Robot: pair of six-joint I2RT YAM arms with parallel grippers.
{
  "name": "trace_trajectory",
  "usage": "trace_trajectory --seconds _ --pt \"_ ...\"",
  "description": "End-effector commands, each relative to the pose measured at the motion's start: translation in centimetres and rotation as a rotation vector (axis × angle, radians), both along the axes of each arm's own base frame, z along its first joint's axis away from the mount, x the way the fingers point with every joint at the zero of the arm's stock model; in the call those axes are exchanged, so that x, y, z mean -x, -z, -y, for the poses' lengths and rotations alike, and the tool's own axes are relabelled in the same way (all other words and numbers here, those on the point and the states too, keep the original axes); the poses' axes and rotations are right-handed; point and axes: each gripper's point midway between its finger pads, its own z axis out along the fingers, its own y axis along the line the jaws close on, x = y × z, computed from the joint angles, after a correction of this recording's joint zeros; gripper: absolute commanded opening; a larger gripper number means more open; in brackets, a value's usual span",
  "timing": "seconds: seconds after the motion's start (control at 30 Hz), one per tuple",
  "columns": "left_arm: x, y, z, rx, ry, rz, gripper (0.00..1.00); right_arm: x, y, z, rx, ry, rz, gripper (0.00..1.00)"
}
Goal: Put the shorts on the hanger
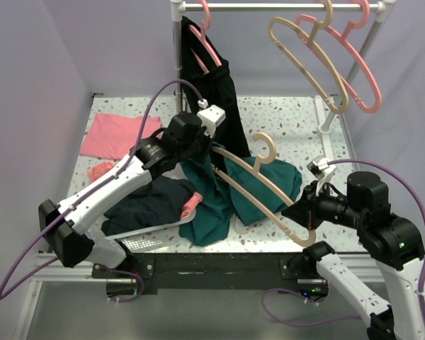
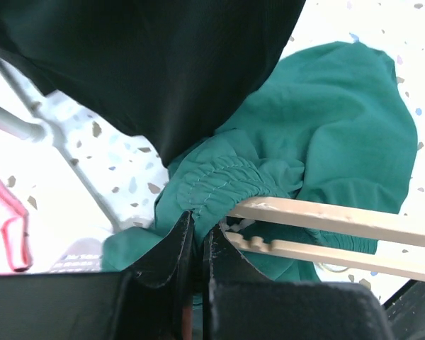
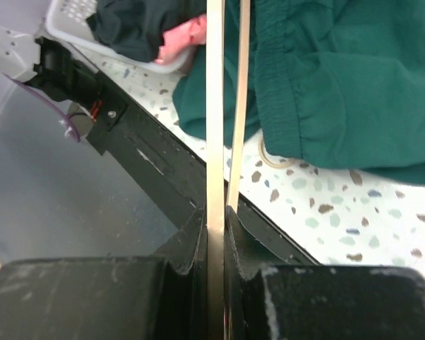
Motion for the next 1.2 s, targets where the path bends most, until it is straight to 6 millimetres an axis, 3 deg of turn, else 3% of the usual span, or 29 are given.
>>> trace_trajectory --seconds 0.0,0.17,0.33,0.5,0.7,0.93,1.07,1.17 --pt "0.5 -6.3 -1.1 0.081 -0.001 0.154 0.00 -0.7 -4.2 -2.8 -0.129 -0.180 0.214 0.00" --pt "0.2 -6.6 -3.7 0.033 -0.089 0.220 0.00 0.3 -4.7 -3.3 -0.155 -0.245 0.250 0.00" --pt "1.1 -6.7 -3.6 0.045 -0.026 0.245 0.01 1.1 -4.3 -4.3 -0.205 -0.330 0.223 0.00" --pt "1.5 -7.6 -4.7 0.042 -0.040 0.290 0.01 1.3 -4.4 -4.5 -0.201 -0.362 0.222 0.00" --pt "0.2 -7.1 -8.1 -0.041 -0.210 0.354 0.04 2.0 -4.8 -4.9 -0.216 -0.413 0.207 0.00" --pt "1.1 -6.7 -5.8 0.041 -0.089 0.351 0.00 1.7 -4.2 -5.4 -0.230 -0.433 0.190 0.00" --pt "3.3 -8.3 -4.0 0.169 0.061 0.398 0.00 0.8 -3.6 -6.0 -0.242 -0.446 0.183 0.00" --pt "5.4 -8.3 -2.6 0.234 0.190 0.388 0.00 0.0 -3.2 -6.9 -0.277 -0.477 0.180 0.00"
